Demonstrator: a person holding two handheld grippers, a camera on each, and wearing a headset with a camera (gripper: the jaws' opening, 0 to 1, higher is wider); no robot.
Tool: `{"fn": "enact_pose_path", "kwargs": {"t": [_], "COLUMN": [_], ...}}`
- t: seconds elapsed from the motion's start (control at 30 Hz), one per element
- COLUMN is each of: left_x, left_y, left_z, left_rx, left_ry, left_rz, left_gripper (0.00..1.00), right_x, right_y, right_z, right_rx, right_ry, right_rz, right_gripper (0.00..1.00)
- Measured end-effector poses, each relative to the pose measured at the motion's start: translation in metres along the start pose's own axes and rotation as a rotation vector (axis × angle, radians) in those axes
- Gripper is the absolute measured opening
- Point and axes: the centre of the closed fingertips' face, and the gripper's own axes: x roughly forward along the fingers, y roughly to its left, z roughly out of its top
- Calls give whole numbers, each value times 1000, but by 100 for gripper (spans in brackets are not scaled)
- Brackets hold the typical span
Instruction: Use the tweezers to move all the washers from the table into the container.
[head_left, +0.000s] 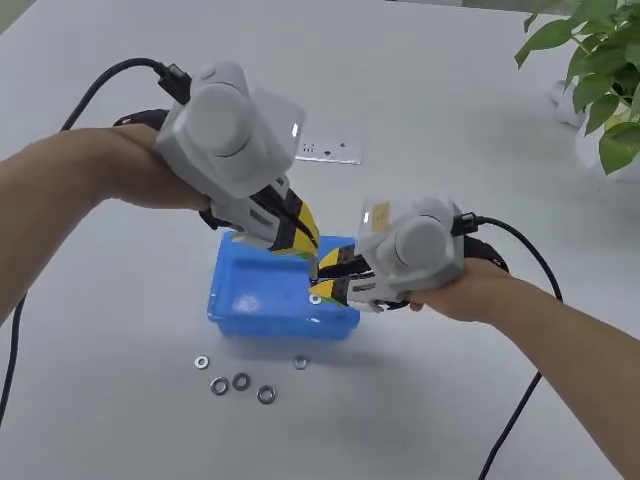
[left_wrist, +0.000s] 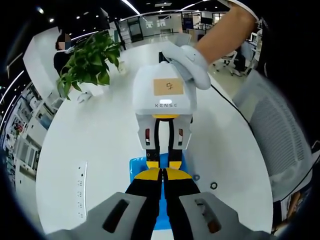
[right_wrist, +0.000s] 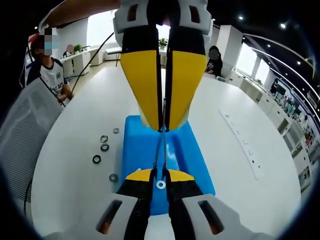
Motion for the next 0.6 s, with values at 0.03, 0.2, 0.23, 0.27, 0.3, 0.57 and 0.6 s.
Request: {"fn": "enact_pose_path", "kwargs": {"t": [0.03,0.2,0.23,0.27,0.3,0.57,0.6], "left_x": [-1,-8,-9,-11,-13,-21,-22], "left_y": [0,-3,-4,-5,-5,-13,-15], "left_z": [1,5,6,7,8,12,13], "left_rx": [1,7,8,10,11,11,9], "left_ry": [0,5,6,7,8,13,15], "left_rz": [1,8,10,11,15,21,20], "left_gripper": [5,5,5,5,5,5,5], "right_x": [-2,-6,-7,-8,-9,-14,-15], "right_y": [1,2,3,3,4,11,13], "right_z": [2,7,9,11,12,21,22], "right_rx": [-4,-7,-10,-14,-16,-29,-31], "right_ry": [-2,-8,-9,-10,-10,-16,-15], "right_rz": [-3,-10,-11,-13,-15,-21,-21], "right_gripper": [12,12,12,12,12,12,12]}}
